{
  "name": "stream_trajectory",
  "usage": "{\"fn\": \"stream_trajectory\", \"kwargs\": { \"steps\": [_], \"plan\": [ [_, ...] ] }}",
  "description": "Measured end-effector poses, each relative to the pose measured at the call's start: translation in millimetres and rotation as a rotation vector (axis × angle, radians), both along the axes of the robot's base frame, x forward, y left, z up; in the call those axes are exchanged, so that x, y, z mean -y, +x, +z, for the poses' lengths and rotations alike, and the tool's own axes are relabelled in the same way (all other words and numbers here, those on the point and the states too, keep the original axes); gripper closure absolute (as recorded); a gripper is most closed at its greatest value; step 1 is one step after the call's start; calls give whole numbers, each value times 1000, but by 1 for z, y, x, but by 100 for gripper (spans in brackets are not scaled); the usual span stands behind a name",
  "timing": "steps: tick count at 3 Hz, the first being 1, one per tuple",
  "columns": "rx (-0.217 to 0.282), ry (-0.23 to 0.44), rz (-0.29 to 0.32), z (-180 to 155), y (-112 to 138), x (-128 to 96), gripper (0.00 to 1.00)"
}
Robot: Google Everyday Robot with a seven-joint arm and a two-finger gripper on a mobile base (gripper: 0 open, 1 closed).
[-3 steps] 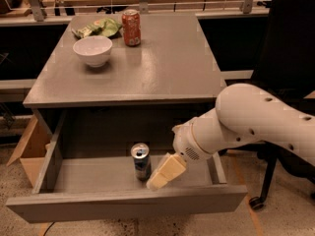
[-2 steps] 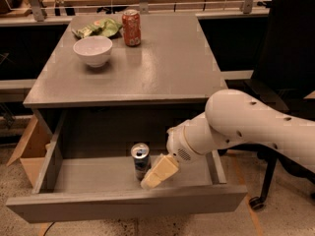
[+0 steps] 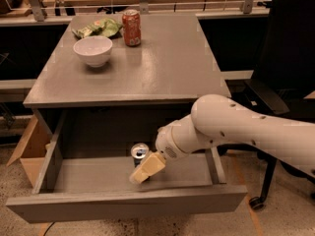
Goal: Pick redbull can from top drawer and place on counter
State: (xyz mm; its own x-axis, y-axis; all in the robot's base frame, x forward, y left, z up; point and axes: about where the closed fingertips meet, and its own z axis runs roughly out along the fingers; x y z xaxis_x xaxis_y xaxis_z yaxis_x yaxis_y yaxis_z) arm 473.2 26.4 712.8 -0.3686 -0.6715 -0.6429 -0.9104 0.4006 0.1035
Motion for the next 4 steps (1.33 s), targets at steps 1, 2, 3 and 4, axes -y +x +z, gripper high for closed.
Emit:
{"fn": "stream_trajectory", "kwargs": {
  "steps": [1, 2, 3, 4],
  "plan": [
    [-1, 20, 2, -7, 8, -13, 0],
    [-6, 37, 12, -15, 15, -25, 18],
    [-13, 58, 20, -19, 17, -36, 41],
    [-10, 70, 18, -17, 17, -38, 64]
  ]
}}
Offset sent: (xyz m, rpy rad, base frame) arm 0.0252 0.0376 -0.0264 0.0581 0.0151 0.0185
